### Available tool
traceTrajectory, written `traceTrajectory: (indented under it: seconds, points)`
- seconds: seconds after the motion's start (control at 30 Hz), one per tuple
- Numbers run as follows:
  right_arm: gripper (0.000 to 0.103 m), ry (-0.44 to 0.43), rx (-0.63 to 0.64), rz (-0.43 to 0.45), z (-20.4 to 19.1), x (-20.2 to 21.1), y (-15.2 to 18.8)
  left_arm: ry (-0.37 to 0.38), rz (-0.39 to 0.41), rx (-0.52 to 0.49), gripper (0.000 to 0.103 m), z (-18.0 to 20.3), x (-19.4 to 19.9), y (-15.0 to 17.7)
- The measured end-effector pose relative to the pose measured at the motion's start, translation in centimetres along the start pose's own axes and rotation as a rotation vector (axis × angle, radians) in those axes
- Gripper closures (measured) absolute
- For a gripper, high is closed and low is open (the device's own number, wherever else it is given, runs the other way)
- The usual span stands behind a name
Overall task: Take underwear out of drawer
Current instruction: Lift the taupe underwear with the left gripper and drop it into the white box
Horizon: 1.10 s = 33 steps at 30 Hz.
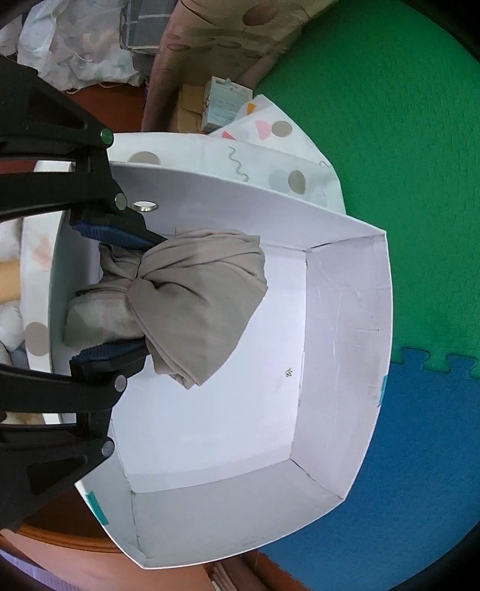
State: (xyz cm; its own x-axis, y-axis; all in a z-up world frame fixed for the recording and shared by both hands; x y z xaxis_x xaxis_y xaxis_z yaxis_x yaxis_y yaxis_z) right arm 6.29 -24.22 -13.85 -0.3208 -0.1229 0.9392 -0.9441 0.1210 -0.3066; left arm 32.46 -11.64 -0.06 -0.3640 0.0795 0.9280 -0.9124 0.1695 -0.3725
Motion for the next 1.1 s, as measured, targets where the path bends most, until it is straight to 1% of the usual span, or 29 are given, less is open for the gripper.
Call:
traceTrajectory:
  seconds: [0.2,0.6,0.67,0.83,0.93,1.0,1.03,1.1]
  points:
    - [0.045,-0.003,-0.007,0.005,0.2,0.1,-0.1,-0.037,0.001,-0.007,0.058,0.1,0.7,1.6]
    - [0.045,-0.003,-0.005,0.009,0.3,0.0,-0.1,-0.057,0.005,0.011,0.058,-0.2,1.8,3.7]
    - [0.045,-0.006,-0.005,0.007,0.2,0.0,-0.1,-0.065,0.008,0.016,0.056,-0.3,1.8,3.6]
    - [0.045,-0.002,-0.004,0.008,0.2,0.1,0.0,-0.108,0.003,0.028,0.056,-0.2,1.7,3.6]
    - [0.045,-0.002,-0.005,0.004,0.2,0.1,-0.1,-0.112,0.022,0.025,0.056,0.1,2.1,3.4]
    - [0.045,-0.003,-0.005,0.004,0.2,0.1,-0.1,-0.1,0.033,0.019,0.053,0.2,2.3,3.2]
    - [0.045,-0.001,-0.003,0.004,0.2,0.1,-0.1,-0.096,0.036,0.017,0.049,0.2,2.4,3.1]
    - [0.045,0.0,-0.005,0.005,0.2,0.1,-0.1,-0.1,0.05,0.014,0.048,0.3,3.0,2.9]
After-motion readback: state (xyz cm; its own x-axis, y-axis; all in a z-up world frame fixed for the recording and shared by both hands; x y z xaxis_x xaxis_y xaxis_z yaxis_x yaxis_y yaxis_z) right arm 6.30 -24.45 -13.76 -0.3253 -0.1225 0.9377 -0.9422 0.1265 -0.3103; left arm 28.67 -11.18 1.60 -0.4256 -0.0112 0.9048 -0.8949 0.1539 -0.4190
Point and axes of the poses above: each gripper's, at about its wrist camera, not at the fingertips, and x roughly against the way its jaws point, z to its right, y to its underside, the point moved 7 cm from there along -x, roughly the way its jaws point, and after that the axes turned 5 degrees about x, right-handed, at the moved point
